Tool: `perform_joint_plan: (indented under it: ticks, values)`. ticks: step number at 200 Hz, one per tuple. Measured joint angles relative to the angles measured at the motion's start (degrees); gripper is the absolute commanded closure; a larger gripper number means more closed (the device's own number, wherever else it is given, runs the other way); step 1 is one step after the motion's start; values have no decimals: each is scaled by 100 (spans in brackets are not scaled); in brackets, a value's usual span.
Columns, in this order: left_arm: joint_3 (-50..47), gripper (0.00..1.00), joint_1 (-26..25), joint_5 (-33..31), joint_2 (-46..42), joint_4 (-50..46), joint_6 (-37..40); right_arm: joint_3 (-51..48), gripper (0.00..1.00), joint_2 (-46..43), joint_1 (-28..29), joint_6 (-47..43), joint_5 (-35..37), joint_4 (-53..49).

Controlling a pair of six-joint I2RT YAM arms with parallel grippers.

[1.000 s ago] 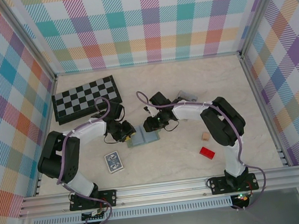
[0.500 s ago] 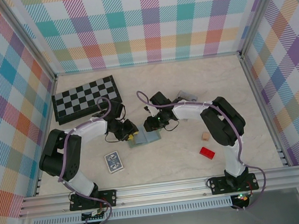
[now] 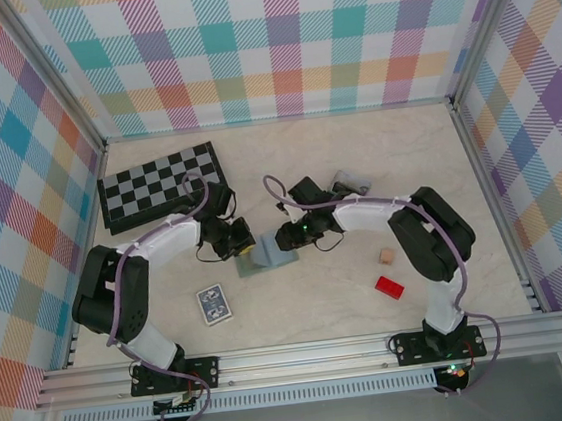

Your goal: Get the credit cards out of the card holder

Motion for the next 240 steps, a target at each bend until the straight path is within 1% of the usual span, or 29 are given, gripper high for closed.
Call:
perform_joint_plan:
  ticks: [20, 32, 41, 50, 70, 134, 155, 169, 195, 219, 240]
  values:
    - [142, 92, 0, -260, -4, -317, 157, -361, 59, -448, 0, 39, 37, 208]
    - [195, 88, 0, -310, -11, -420, 199, -498, 58, -667, 0, 72, 63, 356]
    - [214, 83, 0, -297, -11, -450, 214, -601, 58, -817, 0, 107, 98, 505]
    - [214, 79, 0, -234, -11, -448, 229, -684, 57, -935, 0, 142, 129, 625]
    - [212, 73, 0, -44, -11, -398, 170, -833, 57, -1075, 0, 210, 192, 844]
    - [212, 67, 0, 393, -13, -125, 76, -1047, 57, -1233, 0, 297, 428, 1034]
    - [186, 67, 0, 372, -76, -125, 13, -1051, 57, -1252, 0, 295, 437, 1084]
    - [144, 69, 0, 374, -157, -120, -33, -1056, 57, -1252, 0, 280, 363, 1128]
    - [61, 74, 0, 391, -216, 17, -138, -1058, 58, -1250, 0, 245, -212, 1294]
    - [17, 75, 0, 433, -212, 136, -181, -1056, 57, -1198, 4, 251, -857, 1502]
    - [20, 76, 0, 431, -201, 177, -195, -1040, 57, -1049, 11, 289, -1143, 1596]
